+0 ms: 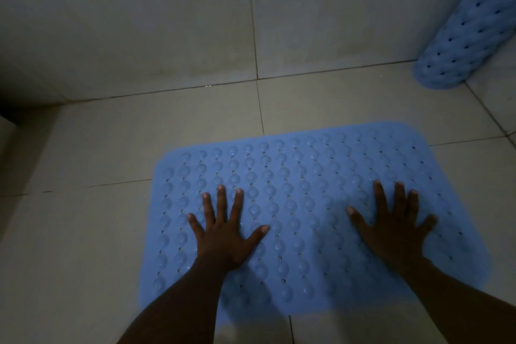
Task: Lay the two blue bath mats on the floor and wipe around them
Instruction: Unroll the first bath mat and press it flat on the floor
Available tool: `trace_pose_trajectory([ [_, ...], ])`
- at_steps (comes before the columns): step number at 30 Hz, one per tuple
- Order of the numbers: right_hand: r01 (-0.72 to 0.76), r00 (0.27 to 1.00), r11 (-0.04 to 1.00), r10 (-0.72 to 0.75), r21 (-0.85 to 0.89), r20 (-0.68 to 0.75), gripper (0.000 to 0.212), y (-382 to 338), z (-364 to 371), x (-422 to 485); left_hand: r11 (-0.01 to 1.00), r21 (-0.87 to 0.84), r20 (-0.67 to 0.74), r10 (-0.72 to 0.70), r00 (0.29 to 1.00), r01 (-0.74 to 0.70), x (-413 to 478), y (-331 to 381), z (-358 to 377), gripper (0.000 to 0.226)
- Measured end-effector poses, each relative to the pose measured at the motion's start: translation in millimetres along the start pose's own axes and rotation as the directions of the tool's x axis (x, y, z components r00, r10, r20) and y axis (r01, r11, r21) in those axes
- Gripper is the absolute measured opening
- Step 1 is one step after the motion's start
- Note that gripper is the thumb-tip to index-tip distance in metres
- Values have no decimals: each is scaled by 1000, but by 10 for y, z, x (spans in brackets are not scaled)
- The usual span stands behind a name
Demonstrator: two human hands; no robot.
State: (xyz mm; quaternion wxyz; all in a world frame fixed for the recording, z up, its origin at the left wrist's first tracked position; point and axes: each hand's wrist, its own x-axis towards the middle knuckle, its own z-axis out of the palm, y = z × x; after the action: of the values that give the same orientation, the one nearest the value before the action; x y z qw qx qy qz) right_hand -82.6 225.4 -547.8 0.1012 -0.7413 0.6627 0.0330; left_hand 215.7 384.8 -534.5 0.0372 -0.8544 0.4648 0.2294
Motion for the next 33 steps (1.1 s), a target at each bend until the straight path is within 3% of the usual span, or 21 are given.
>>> trace_pose_trajectory([
  [5,4,1000,1000,-4,10,17,94,11,16,10,1000,-4,-14,-4,1000,4,-18,15,-14,100],
  [8,30,997,997,-25,73,-66,86,-35,-34,103,1000,-4,-100,-4,995,4,37,50,-67,97],
  [14,284,947,957,-271,53,-174,81,-347,-375,967,999,-33,-244,2,970,-10,593,249,-369,95],
  [20,276,956,960,-279,-42,-90,79,-243,-392,1559,987,6,-209,161,965,-163,1008,958,-395,84],
  [25,322,899,941,-338,-100,-279,62,-118,-185,1539,993,-55,-256,83,963,-100,1062,1360,-164,83],
  [33,380,880,919,-395,-108,-264,61,-121,-241,1564,995,-11,-131,98,987,-101,1074,1364,-268,85],
])
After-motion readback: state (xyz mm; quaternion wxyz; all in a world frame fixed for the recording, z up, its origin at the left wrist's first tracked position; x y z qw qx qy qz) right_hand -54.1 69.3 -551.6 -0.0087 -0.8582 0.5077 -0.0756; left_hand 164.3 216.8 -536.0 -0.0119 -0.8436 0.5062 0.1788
